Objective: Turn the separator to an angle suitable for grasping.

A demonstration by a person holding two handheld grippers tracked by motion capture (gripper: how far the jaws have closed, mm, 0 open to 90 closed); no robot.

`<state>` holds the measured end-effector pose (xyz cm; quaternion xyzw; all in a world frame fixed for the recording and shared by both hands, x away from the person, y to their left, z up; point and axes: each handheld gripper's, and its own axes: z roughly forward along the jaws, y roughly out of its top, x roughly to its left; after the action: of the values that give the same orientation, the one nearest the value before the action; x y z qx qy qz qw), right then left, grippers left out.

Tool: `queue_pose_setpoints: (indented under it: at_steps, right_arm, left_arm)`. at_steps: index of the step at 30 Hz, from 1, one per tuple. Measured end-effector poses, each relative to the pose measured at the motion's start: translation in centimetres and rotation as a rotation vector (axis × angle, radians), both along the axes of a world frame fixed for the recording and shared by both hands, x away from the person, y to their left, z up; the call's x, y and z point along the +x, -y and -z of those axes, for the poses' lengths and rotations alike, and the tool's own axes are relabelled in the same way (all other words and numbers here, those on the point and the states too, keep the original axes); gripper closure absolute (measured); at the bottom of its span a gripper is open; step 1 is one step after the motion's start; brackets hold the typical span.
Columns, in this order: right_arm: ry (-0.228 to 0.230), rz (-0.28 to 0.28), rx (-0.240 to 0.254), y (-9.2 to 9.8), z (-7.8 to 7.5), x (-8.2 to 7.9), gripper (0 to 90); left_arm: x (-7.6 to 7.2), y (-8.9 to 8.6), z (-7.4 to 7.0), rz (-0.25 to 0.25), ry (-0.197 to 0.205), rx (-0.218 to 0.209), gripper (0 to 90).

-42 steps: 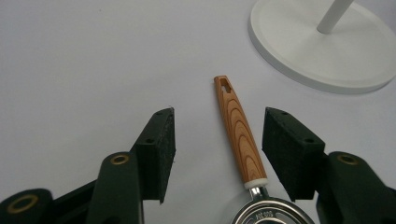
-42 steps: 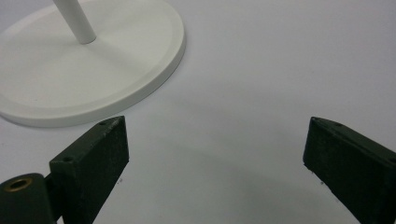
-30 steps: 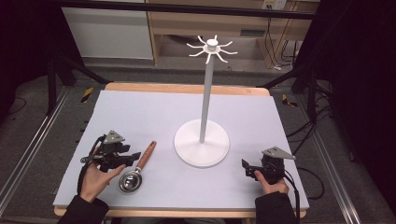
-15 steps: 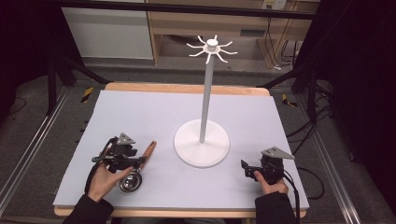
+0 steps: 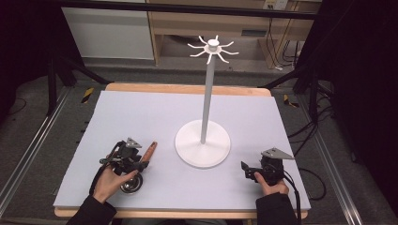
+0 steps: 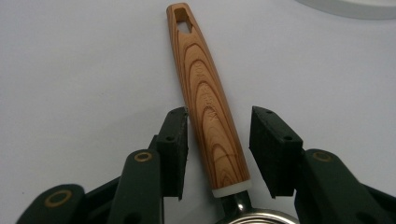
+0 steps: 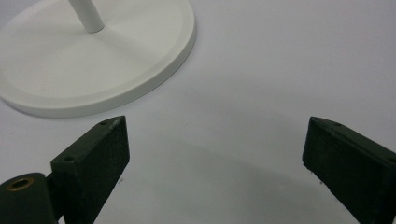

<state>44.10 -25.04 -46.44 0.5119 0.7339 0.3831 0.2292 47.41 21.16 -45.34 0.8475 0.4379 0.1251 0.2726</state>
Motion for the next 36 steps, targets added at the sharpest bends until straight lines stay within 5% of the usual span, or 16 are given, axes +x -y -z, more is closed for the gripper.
queue_pose_setpoints:
  at_steps: [23,36]
  right_arm:
    - [0.000,0.004,0.002,0.08,0.05,0.07,7.8]
    - [0.002,-0.002,-0.002,0.18,0.02,0.09,7.7]
  left_arm:
    - [0.15,0.20,0.57,-0.006,-0.021,0.049,66.2]
    - [-0.17,-0.24,0.32,0.050,-0.038,0.072,68.2]
